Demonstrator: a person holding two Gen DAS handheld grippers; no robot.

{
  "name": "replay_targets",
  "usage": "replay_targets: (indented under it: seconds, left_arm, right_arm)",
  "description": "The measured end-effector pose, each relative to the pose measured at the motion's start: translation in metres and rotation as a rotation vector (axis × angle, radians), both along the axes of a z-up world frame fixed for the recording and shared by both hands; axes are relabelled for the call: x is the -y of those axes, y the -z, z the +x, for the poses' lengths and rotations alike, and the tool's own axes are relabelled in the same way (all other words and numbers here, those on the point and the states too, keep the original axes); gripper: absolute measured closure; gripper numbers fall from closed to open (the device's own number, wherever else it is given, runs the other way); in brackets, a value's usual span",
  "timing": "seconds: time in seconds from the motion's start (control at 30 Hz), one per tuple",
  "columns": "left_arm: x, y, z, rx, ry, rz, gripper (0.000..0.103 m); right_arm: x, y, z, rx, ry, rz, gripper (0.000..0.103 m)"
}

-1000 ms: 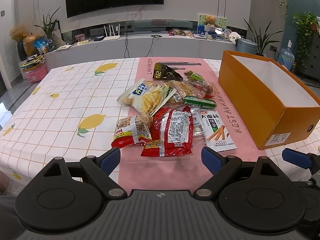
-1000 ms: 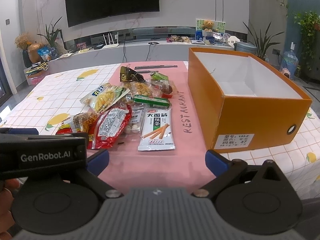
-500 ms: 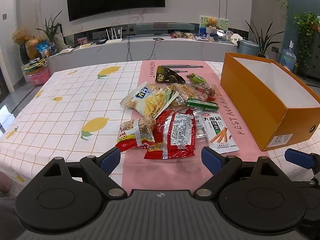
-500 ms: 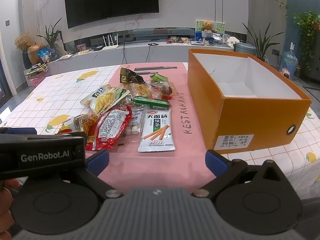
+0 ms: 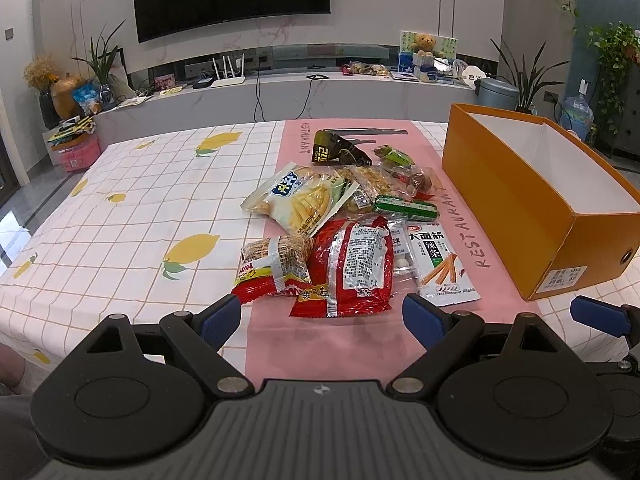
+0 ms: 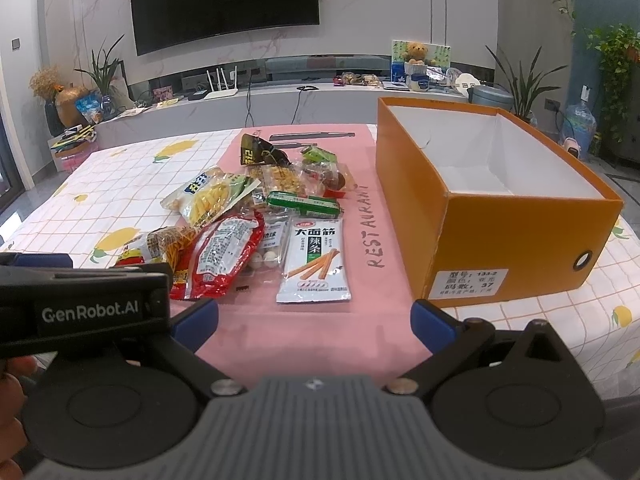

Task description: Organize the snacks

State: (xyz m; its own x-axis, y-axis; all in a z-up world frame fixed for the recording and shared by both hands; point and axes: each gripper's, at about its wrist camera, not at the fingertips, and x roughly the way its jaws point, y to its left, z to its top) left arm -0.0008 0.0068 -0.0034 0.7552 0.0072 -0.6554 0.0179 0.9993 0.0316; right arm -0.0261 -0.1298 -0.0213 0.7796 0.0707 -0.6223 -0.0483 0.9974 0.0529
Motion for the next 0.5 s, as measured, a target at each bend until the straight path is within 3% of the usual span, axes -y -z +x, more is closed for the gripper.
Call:
replay_targets:
  seconds: [0.33,0.5]
  left_arm:
    - [-0.0009,0.0023,0.0010,-0.008,-0.001,0.012,0.000]
    - [-0.0087,-0.0007,0.0034,0.006,-0.054,0.021,0.000]
  right_arm:
    - [-0.0007,0.0009,0.0018,-0.006,-0.007,-0.010,0.003]
    - [0.0024,-0.0002,0.0032,0.007,-0.008,-0.008,0.003]
